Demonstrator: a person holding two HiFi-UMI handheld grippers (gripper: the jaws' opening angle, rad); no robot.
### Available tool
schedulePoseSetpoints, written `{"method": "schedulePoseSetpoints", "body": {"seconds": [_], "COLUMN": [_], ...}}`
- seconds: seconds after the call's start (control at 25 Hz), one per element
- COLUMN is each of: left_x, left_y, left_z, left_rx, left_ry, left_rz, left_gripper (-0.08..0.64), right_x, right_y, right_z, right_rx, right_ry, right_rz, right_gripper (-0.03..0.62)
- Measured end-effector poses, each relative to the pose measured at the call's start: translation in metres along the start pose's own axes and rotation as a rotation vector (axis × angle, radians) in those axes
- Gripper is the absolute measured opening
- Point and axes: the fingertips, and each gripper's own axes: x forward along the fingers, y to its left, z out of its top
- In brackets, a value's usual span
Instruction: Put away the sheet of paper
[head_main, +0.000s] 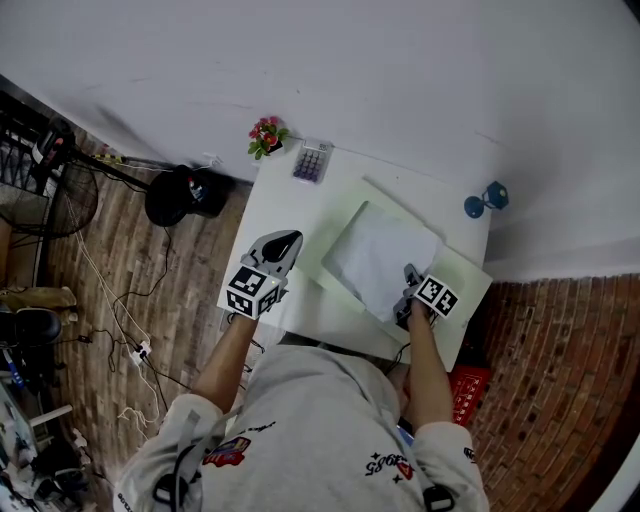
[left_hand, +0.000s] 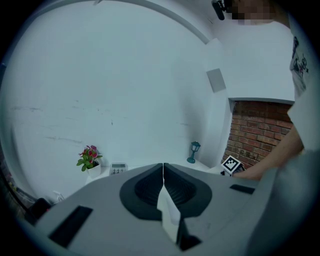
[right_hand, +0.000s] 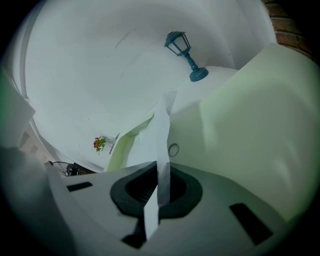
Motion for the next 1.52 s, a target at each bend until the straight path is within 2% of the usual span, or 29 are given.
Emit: {"method": "schedulePoseSetpoints", "body": {"seconds": [0.16,0.4,0.72,0.96,1.52], "left_x": [0.002,0.002,0.002,0.001,-0.006], "left_y": [0.000,0.002,0.006,0.009,0.020], "left_z": [-0.002,-0.001,0.000,0.000,-0.005], "left_rx": [-0.003,-0.005,-0.007,-0.011,-0.032], "left_ry": [0.003,0.002,0.002,0.001,0.001], "left_rz": [-0.002,-0.001,0.005,0.007,0.023], "left_gripper": [0.023,0.023,0.023,0.023,0.023], "right_x": [0.005,0.024,0.037,0.050,0.080], "right_y": [-0.003,0.023,0.040,0.051,0.084], "right_z": [0.000,-0.008,-0.011,-0.013,-0.025], "right_rx": [0.061,0.146,0.077,0.075,-0.012], "right_ry": [-0.003,-0.007,0.031,0.070,0.148], "right_rz": [0.010,0.069,0.078,0.089,0.081], "right_gripper": [0.006,0.003,0.005,0.003,0.003]}}
